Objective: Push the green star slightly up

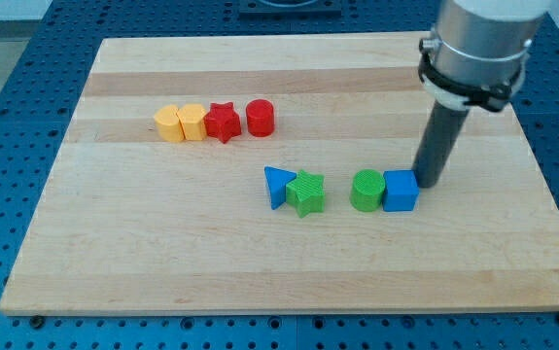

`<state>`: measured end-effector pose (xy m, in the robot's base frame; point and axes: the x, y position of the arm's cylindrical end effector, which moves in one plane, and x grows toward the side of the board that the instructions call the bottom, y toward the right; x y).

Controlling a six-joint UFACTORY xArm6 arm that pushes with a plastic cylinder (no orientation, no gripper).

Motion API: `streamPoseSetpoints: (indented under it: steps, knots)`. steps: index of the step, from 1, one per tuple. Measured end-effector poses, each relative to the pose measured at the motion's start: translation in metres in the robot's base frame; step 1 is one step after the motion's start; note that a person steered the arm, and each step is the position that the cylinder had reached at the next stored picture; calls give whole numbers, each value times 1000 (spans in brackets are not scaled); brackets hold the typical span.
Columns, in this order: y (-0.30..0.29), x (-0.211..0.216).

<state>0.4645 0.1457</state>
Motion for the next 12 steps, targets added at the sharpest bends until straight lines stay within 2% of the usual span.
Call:
streamPoseSetpoints:
  steps: [1, 3, 5, 6, 8, 9, 10, 12]
  knots:
    - [-58, -20]
    - [-138, -10]
    - [-158, -3]
    - [-158, 20]
    - [-173, -1]
    - [-210, -4]
    - [-239, 16]
    - [-248, 74]
